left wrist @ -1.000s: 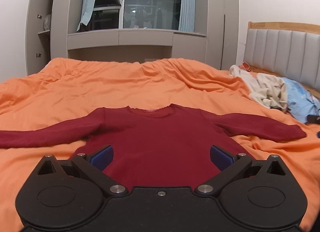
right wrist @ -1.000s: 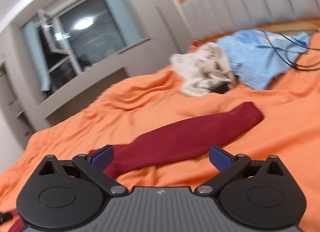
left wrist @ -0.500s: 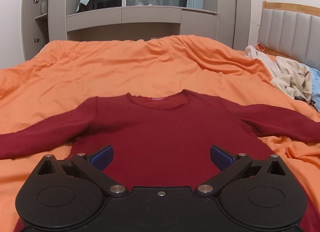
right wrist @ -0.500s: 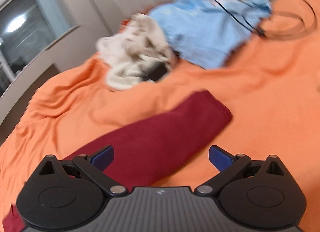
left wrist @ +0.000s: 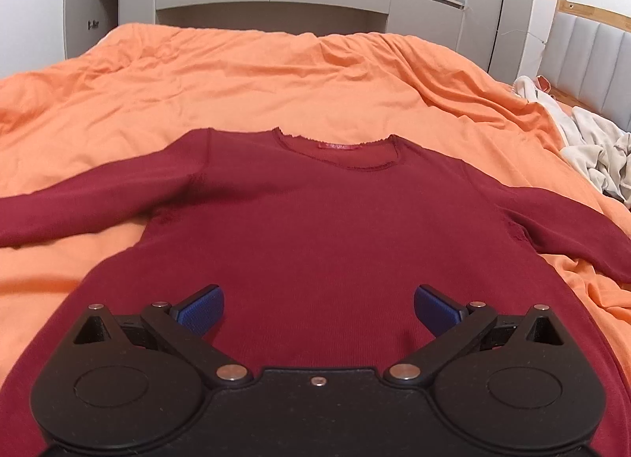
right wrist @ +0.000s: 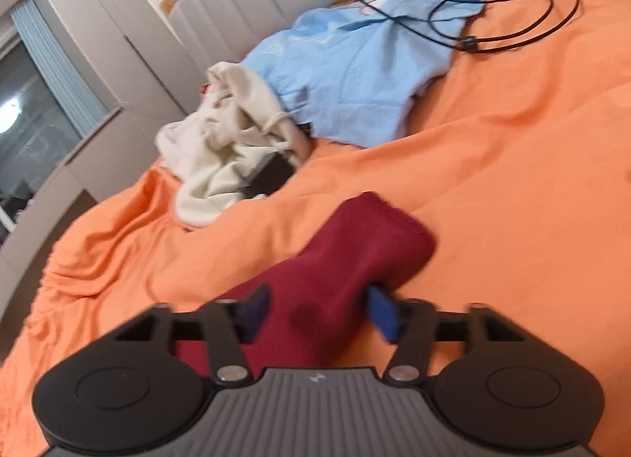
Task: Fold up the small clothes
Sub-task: 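Grasp the sweater sleeve cuff with the right gripper, then fold the held sleeve across the sweater body with the right gripper, then release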
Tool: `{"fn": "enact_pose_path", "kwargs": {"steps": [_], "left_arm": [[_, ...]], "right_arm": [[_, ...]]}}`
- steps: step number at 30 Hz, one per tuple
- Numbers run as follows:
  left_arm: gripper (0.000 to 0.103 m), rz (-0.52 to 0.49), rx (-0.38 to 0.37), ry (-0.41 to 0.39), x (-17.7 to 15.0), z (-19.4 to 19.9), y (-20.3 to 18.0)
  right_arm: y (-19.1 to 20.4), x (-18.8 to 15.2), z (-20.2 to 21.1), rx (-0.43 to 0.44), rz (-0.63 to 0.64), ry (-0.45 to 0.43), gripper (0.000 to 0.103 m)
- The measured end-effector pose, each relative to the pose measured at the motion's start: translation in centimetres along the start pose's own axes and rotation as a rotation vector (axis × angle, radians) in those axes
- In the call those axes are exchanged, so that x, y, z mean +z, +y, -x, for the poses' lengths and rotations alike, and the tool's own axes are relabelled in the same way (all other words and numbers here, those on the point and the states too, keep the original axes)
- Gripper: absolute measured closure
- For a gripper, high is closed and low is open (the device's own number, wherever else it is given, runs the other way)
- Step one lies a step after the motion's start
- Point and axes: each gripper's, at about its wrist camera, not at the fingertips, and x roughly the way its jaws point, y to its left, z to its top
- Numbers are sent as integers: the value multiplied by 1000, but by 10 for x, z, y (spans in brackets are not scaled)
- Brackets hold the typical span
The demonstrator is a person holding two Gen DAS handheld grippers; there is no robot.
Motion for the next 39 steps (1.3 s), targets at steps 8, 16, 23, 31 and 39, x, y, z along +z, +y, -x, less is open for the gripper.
{"fn": "enact_pose_path", "kwargs": {"steps": [8,16,23,31,39], "left_arm": [[1,50,5,4,4,-1,7],[1,65,56,-77,24,10,21],[1,149,76,-131,40,24,46],[1,272,131,-185,49,36,81],[1,380,134,-209,55,44,108]], "right_arm": [[36,1,20,-30,218,-104,99],[164,-30,73,180,678,-281,99],[274,-95,112,421,914,-301,99],[343,-200,133,624,1117,-228,99],[355,-319,148,717,1439,-87,101]]}}
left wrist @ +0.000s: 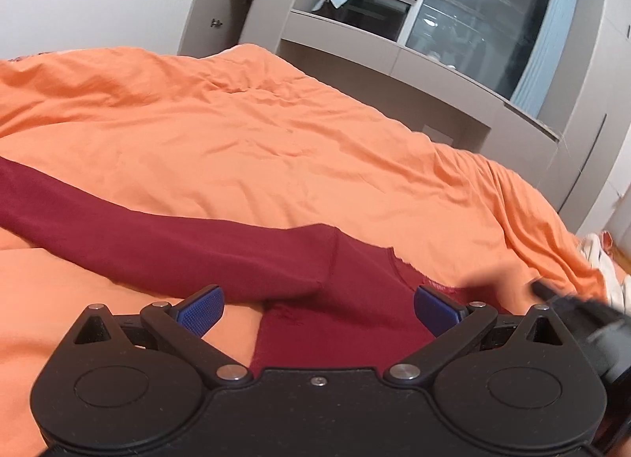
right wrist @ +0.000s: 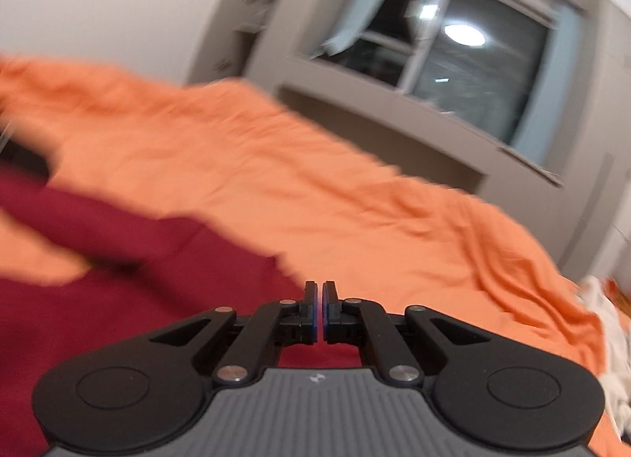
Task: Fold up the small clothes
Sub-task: 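Fold the held sleeve across the sweater body with the right gripper, then release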
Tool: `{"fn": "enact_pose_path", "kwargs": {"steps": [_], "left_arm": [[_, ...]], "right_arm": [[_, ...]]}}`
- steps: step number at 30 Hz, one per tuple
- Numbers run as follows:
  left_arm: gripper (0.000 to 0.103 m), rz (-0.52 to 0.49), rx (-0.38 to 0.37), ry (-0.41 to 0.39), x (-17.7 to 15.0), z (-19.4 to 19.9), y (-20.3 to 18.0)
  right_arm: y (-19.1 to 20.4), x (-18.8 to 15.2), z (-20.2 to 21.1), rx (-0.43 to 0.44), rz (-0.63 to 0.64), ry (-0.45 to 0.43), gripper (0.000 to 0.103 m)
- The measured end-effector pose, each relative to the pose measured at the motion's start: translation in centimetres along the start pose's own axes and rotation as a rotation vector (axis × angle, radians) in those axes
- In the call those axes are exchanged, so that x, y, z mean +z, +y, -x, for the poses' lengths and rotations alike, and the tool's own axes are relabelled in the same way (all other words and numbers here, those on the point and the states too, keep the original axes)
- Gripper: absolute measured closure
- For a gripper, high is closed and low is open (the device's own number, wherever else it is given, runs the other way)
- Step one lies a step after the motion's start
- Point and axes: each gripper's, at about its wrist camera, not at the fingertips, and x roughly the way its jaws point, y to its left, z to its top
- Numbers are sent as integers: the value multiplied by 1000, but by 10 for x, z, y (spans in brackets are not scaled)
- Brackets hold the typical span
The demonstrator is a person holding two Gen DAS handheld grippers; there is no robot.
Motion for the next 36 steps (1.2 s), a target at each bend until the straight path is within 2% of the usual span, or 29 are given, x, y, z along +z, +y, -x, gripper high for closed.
{"fn": "enact_pose_path", "kwargs": {"steps": [3,6,7,8,9,10,12,16,18,19,21,22,26,28,31,36], "left_arm": [[1,5,1,-2,1,2,3],[1,4,0,0,2,2,4],[1,4,0,1,2,2,4],[1,4,0,3,2,2,5],[1,3,-1,5,2,2,5],[1,3,-2,7,2,2,5],[1,5,-5,14,2,2,5],[1,5,-5,18,3,0,4],[1,4,-6,22,4,-2,4],[1,4,-5,25,3,-3,5],[1,6,-6,27,4,-4,5],[1,7,-6,28,5,-4,6],[1,7,-8,30,5,-4,5],[1,3,-12,29,5,-4,5],[1,0,-10,21,5,-4,5],[1,15,7,29,2,-5,7]], "right_arm": [[27,-8,-2,64,50,65,100],[35,-16,6,108,57,98,96],[35,-17,10,109,64,100,82],[33,-19,15,99,72,95,58],[34,-19,16,86,81,84,48],[32,-20,17,67,96,72,40],[31,-23,14,33,117,72,40],[19,-26,-14,47,58,138,41],[18,-28,-26,66,43,161,45],[18,-29,-33,68,45,177,50],[17,-31,-43,75,39,198,80],[16,-30,-46,75,27,199,97],[7,-19,-23,42,-63,73,99],[10,-13,-9,78,-81,34,99],[26,-10,2,171,-51,48,99],[50,-21,1,264,30,145,97]]}}
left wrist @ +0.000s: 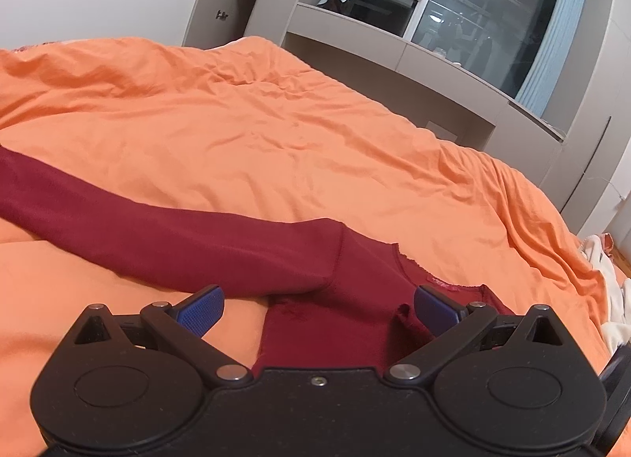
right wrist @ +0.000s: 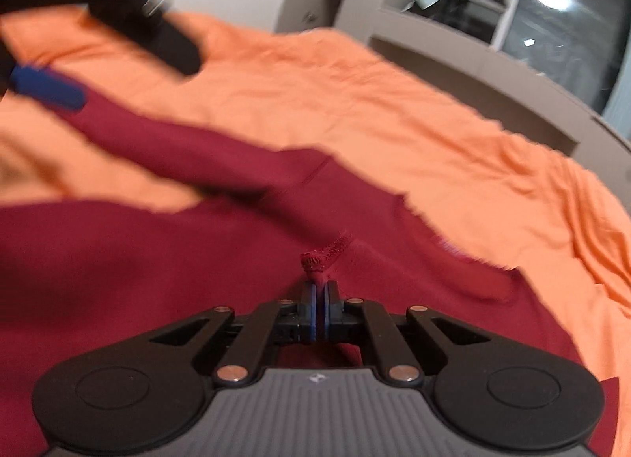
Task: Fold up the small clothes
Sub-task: 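Fold the held sleeve across the sweater body with the right gripper, then release, then move the left gripper to the other sleeve cuff and grasp it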
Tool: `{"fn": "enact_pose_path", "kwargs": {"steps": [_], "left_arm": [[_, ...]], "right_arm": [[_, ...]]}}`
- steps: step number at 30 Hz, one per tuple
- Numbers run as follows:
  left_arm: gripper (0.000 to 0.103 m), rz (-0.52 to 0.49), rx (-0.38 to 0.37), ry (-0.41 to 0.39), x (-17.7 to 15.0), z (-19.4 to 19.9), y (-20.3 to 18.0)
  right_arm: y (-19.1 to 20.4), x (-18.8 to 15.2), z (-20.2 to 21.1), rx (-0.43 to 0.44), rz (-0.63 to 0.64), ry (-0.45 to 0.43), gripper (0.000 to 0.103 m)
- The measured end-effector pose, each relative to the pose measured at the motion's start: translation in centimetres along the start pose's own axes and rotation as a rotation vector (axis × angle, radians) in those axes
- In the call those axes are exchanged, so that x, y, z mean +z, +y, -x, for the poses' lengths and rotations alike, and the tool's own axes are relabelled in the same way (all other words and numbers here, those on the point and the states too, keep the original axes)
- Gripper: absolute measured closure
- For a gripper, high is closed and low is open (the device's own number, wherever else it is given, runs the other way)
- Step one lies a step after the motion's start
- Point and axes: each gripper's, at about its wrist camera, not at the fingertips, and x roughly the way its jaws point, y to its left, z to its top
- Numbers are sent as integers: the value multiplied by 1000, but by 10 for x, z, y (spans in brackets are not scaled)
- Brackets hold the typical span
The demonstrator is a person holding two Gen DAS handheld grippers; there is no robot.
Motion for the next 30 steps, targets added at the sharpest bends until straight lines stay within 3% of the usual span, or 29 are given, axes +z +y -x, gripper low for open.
{"fn": "enact_pose_path", "kwargs": {"steps": [3,4,5,7,9,11,13,17,21,26,30], "left_arm": [[1,1,6,6,0,-1,0],[1,-2,6,7,-1,-2,-1],[1,-5,5,9,-1,-2,-1],[1,-14,3,13,-1,-4,-3],[1,-21,5,19,-1,-6,-3],[1,-32,5,34,-3,-10,-4],[1,-48,2,56,-5,-14,-6],[1,-95,5,82,-13,-26,-13],[1,-145,-19,107,-21,-46,-25],[1,-224,-43,129,-30,-70,-42],[1,-272,-11,207,-40,-93,-49]], "right_arm": [[1,-5,5,45,-5,23,86],[0,-6,12,56,-12,19,76],[-2,-8,18,65,-22,12,59],[-9,-13,37,78,-36,-12,42],[-17,-23,58,64,-29,-32,34],[-27,-39,83,25,-25,-57,18],[-41,-55,103,-36,-12,-82,8],[-69,-93,134,-243,-3,-85,1],[-103,-122,145,-423,-100,-16,0],[-136,-144,132,-509,-235,65,0],[-148,-153,113,-552,-245,96,0]]}}
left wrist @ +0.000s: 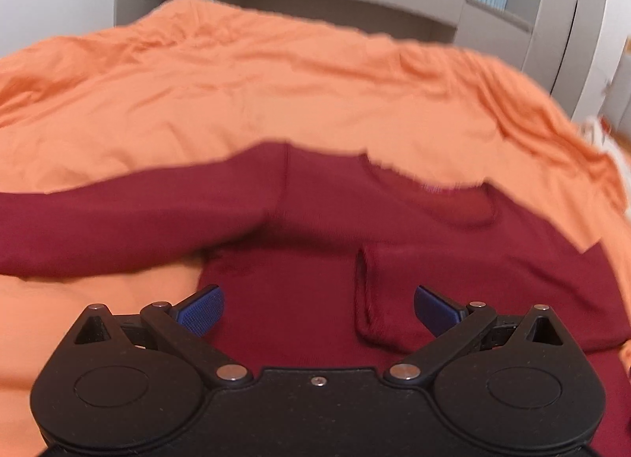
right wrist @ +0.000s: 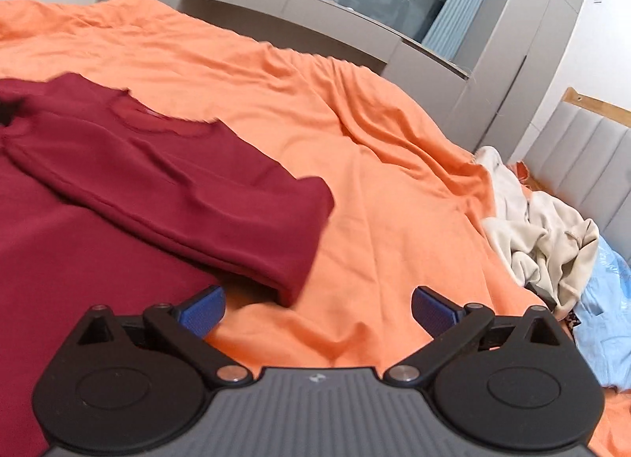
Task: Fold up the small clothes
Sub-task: 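Move the left gripper to the other sleeve cuff and grasp it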
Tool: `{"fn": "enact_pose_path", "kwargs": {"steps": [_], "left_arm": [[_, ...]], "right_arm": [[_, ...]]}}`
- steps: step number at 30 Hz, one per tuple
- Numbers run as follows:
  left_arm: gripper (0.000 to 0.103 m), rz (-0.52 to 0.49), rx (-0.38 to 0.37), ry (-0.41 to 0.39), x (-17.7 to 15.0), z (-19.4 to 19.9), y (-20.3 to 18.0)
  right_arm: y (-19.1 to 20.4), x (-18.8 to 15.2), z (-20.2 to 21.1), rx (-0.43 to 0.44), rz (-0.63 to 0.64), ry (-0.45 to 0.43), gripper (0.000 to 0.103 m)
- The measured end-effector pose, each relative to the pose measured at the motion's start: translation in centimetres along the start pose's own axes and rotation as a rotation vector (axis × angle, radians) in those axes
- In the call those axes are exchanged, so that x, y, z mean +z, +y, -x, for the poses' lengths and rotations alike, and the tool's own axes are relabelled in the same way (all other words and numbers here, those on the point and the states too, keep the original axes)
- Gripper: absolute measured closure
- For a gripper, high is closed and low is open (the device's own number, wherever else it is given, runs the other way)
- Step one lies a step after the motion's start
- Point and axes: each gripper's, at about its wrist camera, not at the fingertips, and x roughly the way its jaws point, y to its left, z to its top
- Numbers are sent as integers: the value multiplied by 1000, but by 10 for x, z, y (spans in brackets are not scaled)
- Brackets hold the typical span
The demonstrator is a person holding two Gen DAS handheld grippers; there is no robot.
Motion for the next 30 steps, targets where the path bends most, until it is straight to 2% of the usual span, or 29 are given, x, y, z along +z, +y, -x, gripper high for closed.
{"fn": "enact_pose_path", "kwargs": {"steps": [6,9,15,20,24,28,30], "left_arm": [[1,-21,47,121,-4,-27,-3],[1,-46,67,145,-7,-33,-5],[0,-60,77,149,-12,-34,-5],[1,-53,73,143,-11,-30,-5],[1,-9,50,126,-5,-13,1],[1,64,37,68,0,25,21],[1,82,68,28,1,46,35]], "right_arm": [[-13,-7,-28,-51,-100,36,0],[-23,-10,-33,-153,-145,73,0],[-29,-14,-35,-142,-172,117,0],[-33,-12,-29,-41,-157,177,0],[-45,-11,-5,63,-191,176,0],[-58,-6,17,115,-248,110,0],[-63,-4,27,146,-303,48,0]]}}
